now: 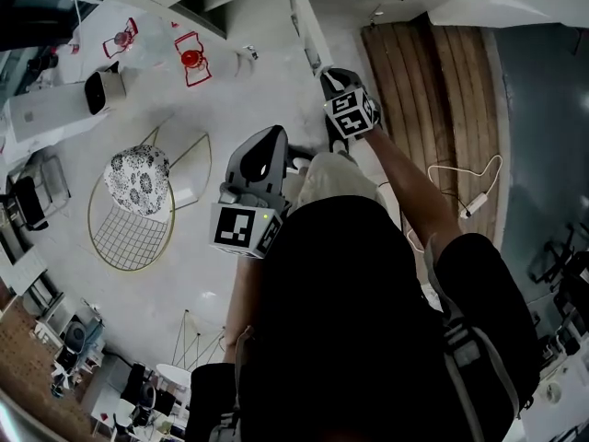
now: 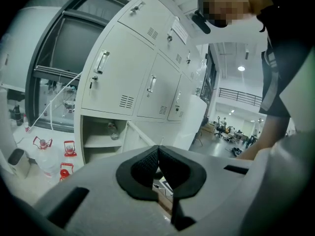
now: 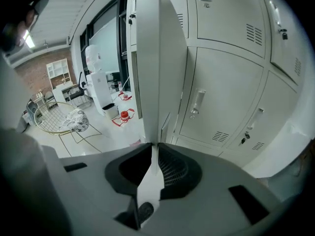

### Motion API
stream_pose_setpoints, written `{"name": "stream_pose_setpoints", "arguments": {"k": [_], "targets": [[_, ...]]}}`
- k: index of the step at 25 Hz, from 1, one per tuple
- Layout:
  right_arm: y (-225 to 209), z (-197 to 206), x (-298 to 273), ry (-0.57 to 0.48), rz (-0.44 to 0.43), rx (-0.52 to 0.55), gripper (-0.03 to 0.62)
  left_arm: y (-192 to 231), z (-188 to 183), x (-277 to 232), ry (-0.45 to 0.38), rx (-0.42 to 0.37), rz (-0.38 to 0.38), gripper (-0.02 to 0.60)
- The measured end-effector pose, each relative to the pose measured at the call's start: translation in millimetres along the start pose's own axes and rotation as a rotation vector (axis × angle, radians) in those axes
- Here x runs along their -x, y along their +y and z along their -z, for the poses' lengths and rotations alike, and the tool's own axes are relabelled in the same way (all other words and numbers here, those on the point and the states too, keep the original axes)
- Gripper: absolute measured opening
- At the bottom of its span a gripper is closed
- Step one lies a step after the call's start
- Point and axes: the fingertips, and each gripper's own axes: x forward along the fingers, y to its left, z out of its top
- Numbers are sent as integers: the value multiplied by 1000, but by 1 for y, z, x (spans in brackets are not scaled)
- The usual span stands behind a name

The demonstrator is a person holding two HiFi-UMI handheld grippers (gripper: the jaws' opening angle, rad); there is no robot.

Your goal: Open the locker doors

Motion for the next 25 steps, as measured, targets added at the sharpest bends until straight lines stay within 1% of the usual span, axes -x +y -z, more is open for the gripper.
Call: {"name": "stream_pose_setpoints", "arguments": {"k": [12,16,20,25], "targets": [[-61,14,14,1,-1,16,44,-29,-6,-31,-23,4,-40,18],[-73,17,16,6,-8,30,44,-39,-8,-42,-36,2,-41,18],[-77,18,17,6,-21,48,43,-43,-6,-47,-37,16,-62,18],[-83,14,21,-9,-23,54,43,-45,-10,-52,-55,-1,-66,18]]}}
